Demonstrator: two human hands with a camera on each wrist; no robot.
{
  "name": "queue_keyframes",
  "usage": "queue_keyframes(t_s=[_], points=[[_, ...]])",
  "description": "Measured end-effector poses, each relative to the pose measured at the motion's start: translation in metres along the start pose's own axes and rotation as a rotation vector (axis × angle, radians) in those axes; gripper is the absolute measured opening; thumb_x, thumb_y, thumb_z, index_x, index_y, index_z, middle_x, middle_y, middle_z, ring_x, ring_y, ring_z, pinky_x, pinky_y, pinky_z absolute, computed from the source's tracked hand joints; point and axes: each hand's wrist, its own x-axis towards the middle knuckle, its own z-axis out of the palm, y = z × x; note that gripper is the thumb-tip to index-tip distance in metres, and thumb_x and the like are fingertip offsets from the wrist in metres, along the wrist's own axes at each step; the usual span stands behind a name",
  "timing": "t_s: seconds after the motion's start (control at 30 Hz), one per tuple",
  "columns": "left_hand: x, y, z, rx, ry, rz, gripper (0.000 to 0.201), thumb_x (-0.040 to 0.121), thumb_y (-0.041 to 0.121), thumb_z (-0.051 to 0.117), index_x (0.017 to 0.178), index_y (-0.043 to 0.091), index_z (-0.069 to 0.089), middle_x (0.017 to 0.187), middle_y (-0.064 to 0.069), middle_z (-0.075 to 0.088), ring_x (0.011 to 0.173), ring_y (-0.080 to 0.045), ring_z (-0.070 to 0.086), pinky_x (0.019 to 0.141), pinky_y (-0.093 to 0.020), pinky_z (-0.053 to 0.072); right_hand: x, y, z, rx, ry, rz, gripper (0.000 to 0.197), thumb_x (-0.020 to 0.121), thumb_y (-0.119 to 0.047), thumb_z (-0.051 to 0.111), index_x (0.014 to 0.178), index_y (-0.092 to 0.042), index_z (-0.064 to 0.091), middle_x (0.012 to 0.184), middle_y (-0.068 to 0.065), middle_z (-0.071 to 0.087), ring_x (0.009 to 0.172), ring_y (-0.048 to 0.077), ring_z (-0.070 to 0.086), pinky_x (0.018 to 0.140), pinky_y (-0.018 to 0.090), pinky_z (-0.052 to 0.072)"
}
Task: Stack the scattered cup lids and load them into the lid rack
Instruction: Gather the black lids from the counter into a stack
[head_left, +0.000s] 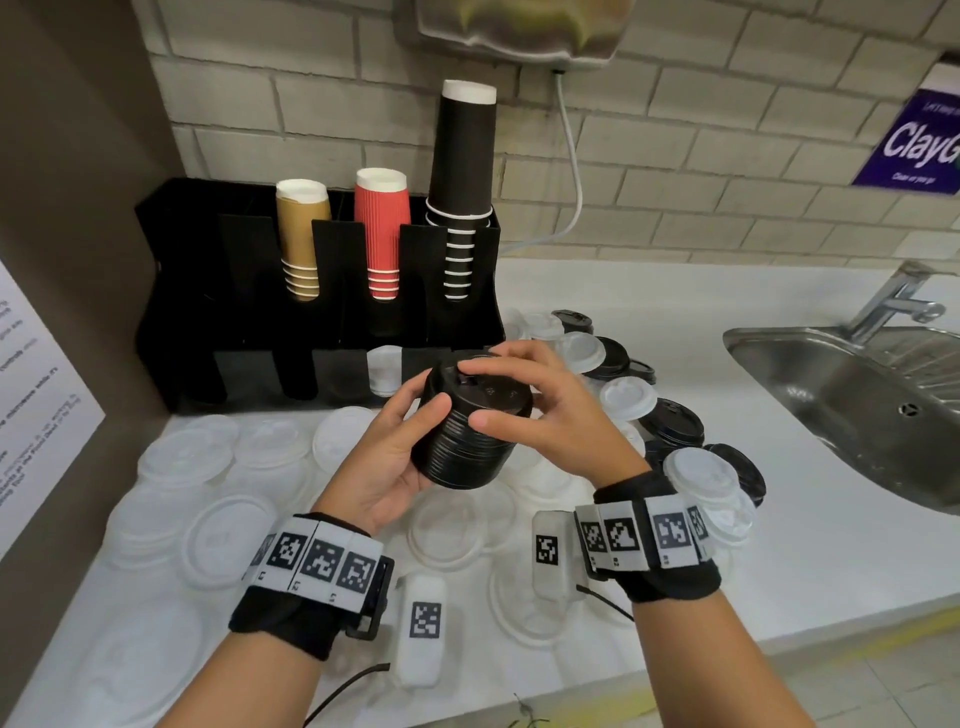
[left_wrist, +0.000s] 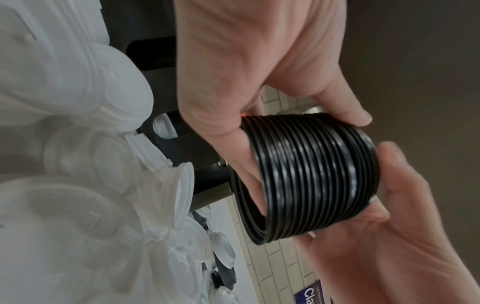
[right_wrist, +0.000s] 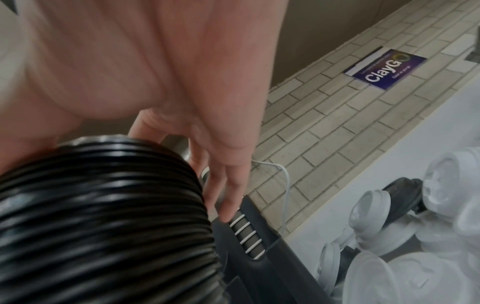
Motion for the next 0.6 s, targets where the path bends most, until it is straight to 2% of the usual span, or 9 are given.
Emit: queue_keyframes(t_s=[0.07, 0.13, 0.2, 0.27, 0.33, 0.4, 0.5, 0.53, 0.6], points=[[0.004, 0.001, 0.0, 0.004, -0.006, 0.011, 0.047, 0.08, 0.032, 0.066, 0.126, 0.027, 0.059, 0.117, -0.003, 0.071, 0.104, -0.019, 0.069, 0.069, -0.032, 0.058, 0.0, 0.0, -0.013, 0.012, -0.046, 0.036, 0.045, 0.083, -0.036, 0.069, 0.124, -0.047, 0.053, 0.131, -0.009, 0.049, 0.124, -0.004, 0.045, 0.101, 0.02, 0.04], [0.008, 0.005, -0.001, -0.001, -0.017, 0.031, 0.049, 0.073, 0.038, 0.073, 0.12, 0.03, 0.064, 0.118, 0.0, 0.07, 0.105, -0.017, 0.068, 0.07, -0.032, 0.058, 0.001, 0.006, -0.035, -0.018, 0.045, 0.172, 0.037, 0.091, -0.045, 0.057, 0.127, -0.05, 0.049, 0.127, -0.016, 0.053, 0.118, -0.007, 0.048, 0.096, 0.017, 0.041], [0.012, 0.008, -0.004, -0.01, -0.02, 0.058, 0.051, 0.066, 0.042, 0.076, 0.115, 0.033, 0.067, 0.12, 0.001, 0.069, 0.108, -0.016, 0.067, 0.074, -0.034, 0.058, 0.001, 0.022, -0.062, -0.257, 0.116, 0.419, 0.036, 0.097, -0.042, 0.051, 0.133, -0.038, 0.048, 0.124, -0.005, 0.056, 0.105, 0.003, 0.055, 0.087, 0.022, 0.044], [0.014, 0.01, -0.007, -0.017, -0.026, 0.083, 0.047, 0.069, 0.042, 0.073, 0.115, 0.033, 0.068, 0.122, 0.001, 0.068, 0.11, -0.017, 0.066, 0.077, -0.035, 0.058, -0.002, 0.045, -0.086, -0.651, -0.013, 0.735, 0.044, 0.098, -0.037, 0.046, 0.141, -0.025, 0.041, 0.136, 0.008, 0.05, 0.118, 0.022, 0.052, 0.097, 0.034, 0.043], [0.016, 0.01, -0.01, -0.022, -0.025, 0.094, 0.043, 0.07, 0.042, 0.073, 0.112, 0.034, 0.069, 0.121, 0.001, 0.069, 0.11, -0.017, 0.066, 0.075, -0.034, 0.058, -0.007, 0.068, -0.096, -0.903, -0.18, 0.921, 0.045, 0.099, -0.031, 0.042, 0.141, -0.015, 0.041, 0.143, 0.012, 0.045, 0.127, 0.03, 0.046, 0.103, 0.036, 0.038], [0.017, 0.011, -0.011, -0.008, -0.025, 0.095, 0.049, 0.065, 0.045, 0.076, 0.112, 0.034, 0.069, 0.121, 0.001, 0.069, 0.111, -0.017, 0.066, 0.075, -0.034, 0.058, -0.008, 0.086, -0.095, -0.966, -0.252, 0.935, 0.042, 0.098, -0.027, 0.04, 0.137, -0.012, 0.047, 0.141, 0.012, 0.048, 0.127, 0.029, 0.046, 0.105, 0.036, 0.037], [0.018, 0.011, -0.011, 0.013, -0.044, 0.098, 0.06, 0.058, 0.05, 0.087, 0.113, 0.032, 0.069, 0.122, 0.0, 0.068, 0.111, -0.018, 0.066, 0.08, -0.037, 0.059, -0.006, 0.097, -0.092, -0.867, -0.205, 0.859, 0.043, 0.098, -0.023, 0.04, 0.141, -0.019, 0.044, 0.146, 0.009, 0.043, 0.133, 0.029, 0.041, 0.112, 0.039, 0.032], [0.018, 0.011, -0.011, 0.018, -0.047, 0.103, 0.059, 0.059, 0.051, 0.087, 0.112, 0.033, 0.069, 0.121, 0.0, 0.069, 0.11, -0.017, 0.066, 0.081, -0.037, 0.059, -0.006, 0.095, -0.094, -0.803, -0.176, 0.86, 0.045, 0.099, -0.02, 0.039, 0.144, -0.017, 0.041, 0.148, 0.01, 0.041, 0.134, 0.03, 0.04, 0.112, 0.039, 0.032], [0.018, 0.009, -0.01, 0.009, -0.046, 0.103, 0.041, 0.073, 0.045, 0.076, 0.111, 0.033, 0.07, 0.12, 0.001, 0.069, 0.11, -0.017, 0.066, 0.078, -0.036, 0.059, -0.011, 0.093, -0.103, -0.758, -0.123, 0.869, 0.045, 0.1, -0.018, 0.041, 0.145, -0.015, 0.039, 0.147, 0.012, 0.041, 0.133, 0.03, 0.041, 0.11, 0.036, 0.032]])
